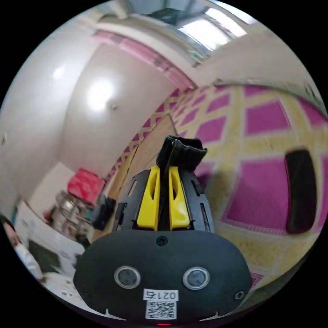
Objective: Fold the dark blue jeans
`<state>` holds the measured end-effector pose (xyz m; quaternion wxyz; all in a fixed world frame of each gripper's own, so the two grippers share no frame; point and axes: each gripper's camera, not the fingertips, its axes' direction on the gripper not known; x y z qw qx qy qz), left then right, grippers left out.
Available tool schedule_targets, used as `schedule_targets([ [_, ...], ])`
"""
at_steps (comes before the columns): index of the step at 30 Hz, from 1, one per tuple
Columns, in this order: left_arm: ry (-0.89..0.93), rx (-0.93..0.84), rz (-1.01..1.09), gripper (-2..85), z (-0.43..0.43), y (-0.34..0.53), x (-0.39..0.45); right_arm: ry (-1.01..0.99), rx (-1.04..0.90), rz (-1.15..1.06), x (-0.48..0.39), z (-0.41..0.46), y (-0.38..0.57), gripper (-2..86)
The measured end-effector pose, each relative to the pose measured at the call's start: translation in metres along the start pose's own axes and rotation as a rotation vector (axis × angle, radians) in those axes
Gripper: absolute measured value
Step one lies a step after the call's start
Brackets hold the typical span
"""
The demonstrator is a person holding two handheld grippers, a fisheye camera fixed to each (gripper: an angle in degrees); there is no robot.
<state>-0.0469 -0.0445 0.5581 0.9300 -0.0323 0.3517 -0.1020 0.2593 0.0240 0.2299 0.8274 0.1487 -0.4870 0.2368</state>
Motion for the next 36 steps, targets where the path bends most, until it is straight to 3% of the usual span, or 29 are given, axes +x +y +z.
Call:
schedule_targets([
  [4, -0.012, 0.038, -0.023, -0.9, -0.03, 0.011, -0.013, 0.149, -0.074, -0.51, -0.192, 0.055, 0.024, 4.0],
  [6, -0.016, 0.052, -0.038, -0.9, -0.042, 0.015, -0.018, 0.202, -0.151, -0.84, -0.302, 0.117, 0.087, 4.2],
  [9, -0.029, 0.085, -0.064, -0.9, -0.066, 0.022, -0.027, 0.231, -0.25, -1.151, -0.386, 0.206, 0.194, 4.5],
  [13, -0.068, 0.106, -0.101, -0.9, -0.1, 0.032, -0.043, 0.309, -0.441, -1.332, -0.403, 0.313, 0.304, 4.7],
  [18, -0.127, 0.144, -0.135, -0.9, -0.139, 0.041, -0.06, 0.357, -0.307, -1.289, -0.413, 0.316, 0.318, 4.5],
  [21, -0.116, 0.198, -0.144, -0.9, -0.149, 0.03, -0.071, 0.355, -0.422, -1.308, -0.408, 0.347, 0.342, 4.5],
  [23, -0.086, 0.218, -0.124, -0.9, -0.147, 0.007, -0.076, 0.335, -0.373, -1.279, -0.401, 0.342, 0.342, 4.7],
  [25, -0.098, 0.198, -0.105, -0.8, -0.138, -0.015, -0.079, 0.175, -0.429, -1.152, -0.389, 0.327, 0.316, 5.5],
  [27, -0.097, 0.146, -0.084, -0.5, -0.124, -0.04, -0.083, -0.115, -0.538, -0.918, -0.357, 0.301, 0.265, 7.7],
  [29, -0.128, 0.068, -0.05, 0.5, -0.1, -0.071, -0.089, -0.185, -0.531, -0.793, -0.324, 0.281, 0.229, 9.4],
  [33, -0.278, -0.082, -0.064, 1.4, -0.067, -0.095, -0.108, 0.053, -0.435, -0.649, -0.235, 0.25, 0.181, 8.5],
  [36, -0.334, -0.127, -0.1, -0.5, -0.063, -0.088, -0.124, 0.133, -0.572, -0.539, -0.167, 0.266, 0.183, 6.5],
])
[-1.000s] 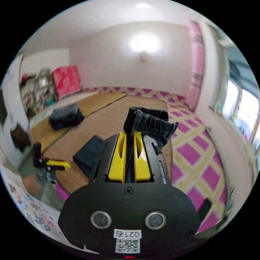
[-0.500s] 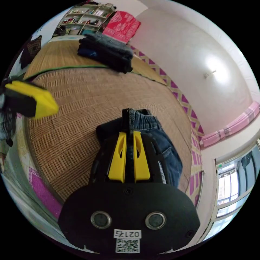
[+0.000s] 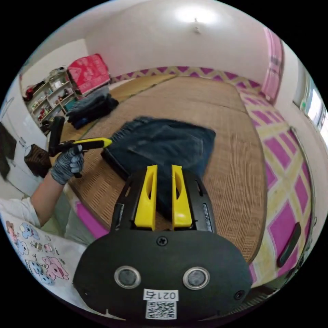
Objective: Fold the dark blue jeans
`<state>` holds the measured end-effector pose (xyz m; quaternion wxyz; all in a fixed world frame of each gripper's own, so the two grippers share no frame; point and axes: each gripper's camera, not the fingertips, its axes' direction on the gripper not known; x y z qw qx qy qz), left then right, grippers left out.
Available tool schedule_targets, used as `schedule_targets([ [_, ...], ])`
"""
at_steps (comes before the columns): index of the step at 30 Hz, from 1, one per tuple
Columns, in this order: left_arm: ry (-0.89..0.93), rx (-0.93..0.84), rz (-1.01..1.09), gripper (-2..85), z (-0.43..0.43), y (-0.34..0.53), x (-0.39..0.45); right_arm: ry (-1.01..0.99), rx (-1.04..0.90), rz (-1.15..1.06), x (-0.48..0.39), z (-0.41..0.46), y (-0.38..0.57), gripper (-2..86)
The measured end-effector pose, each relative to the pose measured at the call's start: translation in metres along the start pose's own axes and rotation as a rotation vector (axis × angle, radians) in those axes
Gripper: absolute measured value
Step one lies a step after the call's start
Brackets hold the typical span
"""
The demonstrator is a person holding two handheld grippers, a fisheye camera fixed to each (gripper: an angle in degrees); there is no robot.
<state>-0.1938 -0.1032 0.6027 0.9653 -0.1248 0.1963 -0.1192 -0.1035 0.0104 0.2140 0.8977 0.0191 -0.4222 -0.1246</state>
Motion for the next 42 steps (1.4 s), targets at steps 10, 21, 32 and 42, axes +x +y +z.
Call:
schedule_targets([
  [10, 0.123, 0.226, -0.149, 1.4, -0.039, -0.027, -0.05, -0.28, 0.228, 0.251, 0.145, -0.015, 0.013, 9.0],
  [21, 0.351, -0.143, -0.255, 11.0, 0.008, -0.096, -0.105, -0.759, -0.053, 0.369, 0.27, 0.108, -0.055, 9.8],
  [32, 0.48, -0.053, -0.138, 5.0, -0.006, -0.243, -0.052, -0.679, 0.083, 0.287, 0.336, 0.041, -0.13, 6.0],
  [42, 0.28, -0.074, -0.18, 4.7, 0.079, -0.35, -0.014, -0.084, 0.082, 0.522, 0.421, 0.04, -0.2, 12.1],
])
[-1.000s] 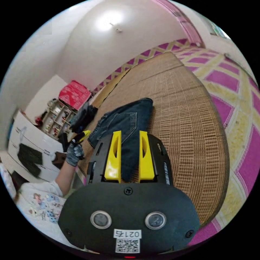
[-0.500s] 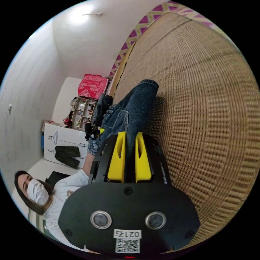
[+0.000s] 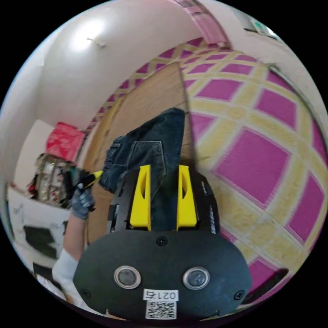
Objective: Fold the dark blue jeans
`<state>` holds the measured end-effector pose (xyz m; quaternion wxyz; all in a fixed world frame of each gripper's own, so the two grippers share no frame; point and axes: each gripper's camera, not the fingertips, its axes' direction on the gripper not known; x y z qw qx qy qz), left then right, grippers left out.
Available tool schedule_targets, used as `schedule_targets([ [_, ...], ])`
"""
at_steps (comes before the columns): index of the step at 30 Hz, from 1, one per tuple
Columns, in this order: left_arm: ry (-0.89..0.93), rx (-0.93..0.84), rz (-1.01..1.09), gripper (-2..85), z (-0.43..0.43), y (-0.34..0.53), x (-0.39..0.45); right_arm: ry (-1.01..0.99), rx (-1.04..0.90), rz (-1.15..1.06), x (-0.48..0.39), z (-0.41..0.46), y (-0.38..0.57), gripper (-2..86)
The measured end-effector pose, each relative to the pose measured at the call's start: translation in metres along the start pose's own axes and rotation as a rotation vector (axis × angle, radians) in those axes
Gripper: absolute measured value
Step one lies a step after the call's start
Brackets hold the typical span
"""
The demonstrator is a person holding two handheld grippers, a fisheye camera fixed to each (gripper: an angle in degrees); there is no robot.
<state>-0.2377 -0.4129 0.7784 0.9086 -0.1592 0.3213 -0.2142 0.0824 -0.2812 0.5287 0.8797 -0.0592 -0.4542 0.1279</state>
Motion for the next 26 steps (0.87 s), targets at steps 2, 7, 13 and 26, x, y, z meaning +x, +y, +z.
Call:
schedule_targets([
  [2, 0.053, 0.001, 0.054, 3.6, -0.01, 0.025, 0.002, 0.092, 0.031, -0.041, -0.01, 0.003, 0.015, 12.6],
  [7, -0.005, 0.036, 0.231, 4.3, -0.073, 0.107, 0.021, -0.005, -0.008, -0.348, -0.093, 0.033, 0.081, 11.7],
  [13, -0.177, 0.136, 0.259, 7.6, -0.178, 0.221, 0.019, -0.223, -0.067, -0.736, -0.258, 0.093, 0.195, 11.5],
  [26, -0.605, 0.422, -0.107, -0.9, -0.377, 0.399, -0.018, -0.369, 0.068, -1.391, -0.646, 0.238, 0.387, 11.0],
])
